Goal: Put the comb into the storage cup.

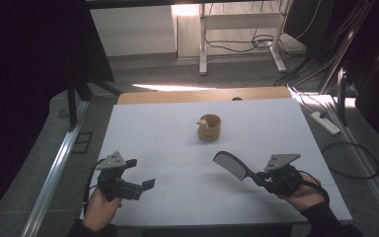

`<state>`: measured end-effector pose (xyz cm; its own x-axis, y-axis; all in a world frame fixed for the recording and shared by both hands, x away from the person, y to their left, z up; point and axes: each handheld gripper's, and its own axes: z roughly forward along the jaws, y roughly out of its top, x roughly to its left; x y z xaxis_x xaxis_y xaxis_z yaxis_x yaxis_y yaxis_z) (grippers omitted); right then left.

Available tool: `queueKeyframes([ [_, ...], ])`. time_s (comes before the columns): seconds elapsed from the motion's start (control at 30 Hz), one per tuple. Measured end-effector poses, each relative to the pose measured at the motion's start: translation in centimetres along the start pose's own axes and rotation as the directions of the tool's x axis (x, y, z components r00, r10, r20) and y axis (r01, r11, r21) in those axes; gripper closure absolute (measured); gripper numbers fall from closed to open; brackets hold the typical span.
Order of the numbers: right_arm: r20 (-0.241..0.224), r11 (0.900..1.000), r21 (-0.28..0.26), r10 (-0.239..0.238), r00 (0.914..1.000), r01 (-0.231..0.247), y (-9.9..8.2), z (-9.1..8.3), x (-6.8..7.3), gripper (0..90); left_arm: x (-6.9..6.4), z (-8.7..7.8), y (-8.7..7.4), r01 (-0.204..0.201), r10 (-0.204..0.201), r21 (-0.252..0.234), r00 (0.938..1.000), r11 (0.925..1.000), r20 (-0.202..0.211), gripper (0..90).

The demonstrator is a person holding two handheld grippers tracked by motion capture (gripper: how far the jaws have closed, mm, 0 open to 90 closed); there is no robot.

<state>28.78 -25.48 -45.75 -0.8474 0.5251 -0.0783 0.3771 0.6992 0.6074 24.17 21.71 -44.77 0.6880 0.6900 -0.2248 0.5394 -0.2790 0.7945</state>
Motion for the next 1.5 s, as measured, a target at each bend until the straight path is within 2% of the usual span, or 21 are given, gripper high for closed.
queueKeyframes([
  [0.27, 0.012, 0.9997, -0.025, -0.008, 0.9999, 0.008, -0.2, -0.5, 0.1, 72.4, 0.5, 1.5, 1.6, -0.009, 0.008, 0.008, 0.9994, 0.9999, 0.033, 0.0],
  [0.57, 0.018, 0.9978, -0.058, -0.031, 0.9994, 0.032, -0.1, -0.8, 0.4, 72.5, 0.4, 2.8, 3.5, -0.022, 0.021, 0.014, 0.9971, 0.9997, 0.073, 0.0],
  [0.77, 0.022, 0.9953, -0.080, -0.054, 0.9983, 0.055, 0.1, -0.9, 0.7, 72.4, 0.4, 3.8, 4.5, -0.051, 0.049, 0.023, 0.9950, 0.9984, 0.087, 0.0],
  [1.07, 0.015, 0.9918, -0.101, -0.078, 0.9968, 0.079, 0.3, -1.0, 1.0, 72.4, 0.6, 4.8, 5.6, -0.047, 0.044, 0.021, 0.9915, 0.9986, 0.123, 0.0],
  [1.23, 0.011, 0.9892, -0.117, -0.088, 0.9961, 0.089, 0.6, -1.0, 1.2, 72.4, 0.6, 5.6, 6.3, -0.043, 0.037, 0.038, 0.9882, 0.9983, 0.149, 0.0],
  [1.37, 0.008, 0.9861, -0.133, -0.099, 0.9950, 0.100, 0.8, -1.0, 1.4, 72.4, 0.6, 6.3, 6.8, -0.031, 0.023, 0.039, 0.9825, 0.9988, 0.185, 0.0],
  [1.5, 0.000, 0.9841, -0.141, -0.109, 0.9940, 0.108, 0.9, -1.0, 1.6, 72.4, 0.4, 7.0, 7.3, -0.035, 0.025, 0.046, 0.9782, 0.9983, 0.206, 0.0],
])
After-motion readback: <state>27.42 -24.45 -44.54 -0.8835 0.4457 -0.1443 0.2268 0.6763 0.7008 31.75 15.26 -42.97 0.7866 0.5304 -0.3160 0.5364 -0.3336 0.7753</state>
